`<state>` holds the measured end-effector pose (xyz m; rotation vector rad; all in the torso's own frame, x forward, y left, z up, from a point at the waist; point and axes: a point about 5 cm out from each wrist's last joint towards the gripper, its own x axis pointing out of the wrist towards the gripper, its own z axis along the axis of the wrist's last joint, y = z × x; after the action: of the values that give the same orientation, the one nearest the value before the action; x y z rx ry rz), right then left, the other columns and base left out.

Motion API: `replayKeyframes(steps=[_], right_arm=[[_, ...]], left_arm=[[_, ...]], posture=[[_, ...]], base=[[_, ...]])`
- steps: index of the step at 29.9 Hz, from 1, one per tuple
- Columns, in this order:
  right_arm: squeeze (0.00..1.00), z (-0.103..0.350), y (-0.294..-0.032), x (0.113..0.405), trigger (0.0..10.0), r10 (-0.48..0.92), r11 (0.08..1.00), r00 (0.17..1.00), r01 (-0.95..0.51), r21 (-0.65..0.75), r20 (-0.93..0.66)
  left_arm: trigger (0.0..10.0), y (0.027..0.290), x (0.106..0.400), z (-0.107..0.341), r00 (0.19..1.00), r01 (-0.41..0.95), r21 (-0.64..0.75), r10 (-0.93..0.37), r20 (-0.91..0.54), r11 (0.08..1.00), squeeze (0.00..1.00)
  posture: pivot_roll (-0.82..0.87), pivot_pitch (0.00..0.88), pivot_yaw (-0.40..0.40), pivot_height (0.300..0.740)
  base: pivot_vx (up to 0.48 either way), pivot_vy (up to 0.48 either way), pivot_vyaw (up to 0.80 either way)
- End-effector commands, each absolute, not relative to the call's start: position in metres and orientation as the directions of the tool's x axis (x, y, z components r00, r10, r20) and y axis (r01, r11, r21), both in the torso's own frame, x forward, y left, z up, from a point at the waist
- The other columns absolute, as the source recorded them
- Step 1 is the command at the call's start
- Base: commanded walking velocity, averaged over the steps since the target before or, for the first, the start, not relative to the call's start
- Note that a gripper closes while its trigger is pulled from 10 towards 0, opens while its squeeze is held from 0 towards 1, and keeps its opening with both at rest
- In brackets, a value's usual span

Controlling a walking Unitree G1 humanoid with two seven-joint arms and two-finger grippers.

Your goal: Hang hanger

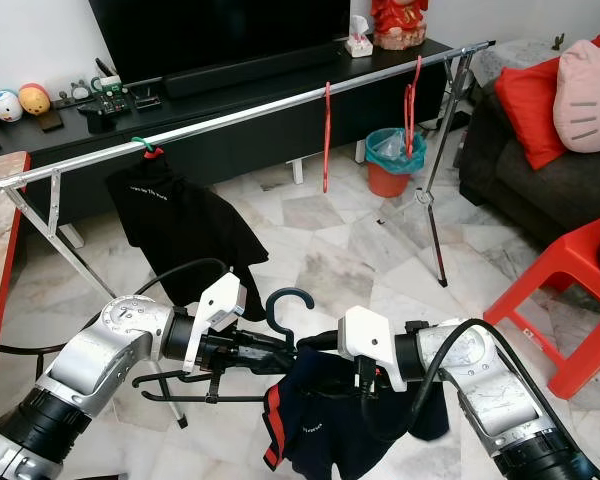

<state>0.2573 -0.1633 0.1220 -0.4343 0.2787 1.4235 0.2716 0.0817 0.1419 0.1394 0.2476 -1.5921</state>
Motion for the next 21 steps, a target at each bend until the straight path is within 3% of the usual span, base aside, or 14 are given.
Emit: replayKeyframes(steps=[1, 21], right_arm=[[0.0, 0.1176, -0.1629, 0.2534, 0.0, 0.892, 0.083, 0.112, -0.993, -0.085, -0.438], [0.0, 0.1132, -0.164, 0.2475, 0.0, 0.859, -0.003, 0.021, -0.999, -0.045, -0.512]], left_arm=[[10.0, 0.0793, 0.2768, 0.1637, -0.044, 0.999, 0.021, -0.982, -0.182, -0.049, 0.0], [10.0, 0.0795, 0.2754, 0.1637, -0.053, 0.998, 0.023, -0.982, -0.18, -0.058, 0.0]], posture=[[-0.06, 0.035, 0.069, 0.74], [-0.05, 0.026, 0.062, 0.74]], base=[[0.0, 0.0, 0.0], [0.0, 0.0, 0.0]])
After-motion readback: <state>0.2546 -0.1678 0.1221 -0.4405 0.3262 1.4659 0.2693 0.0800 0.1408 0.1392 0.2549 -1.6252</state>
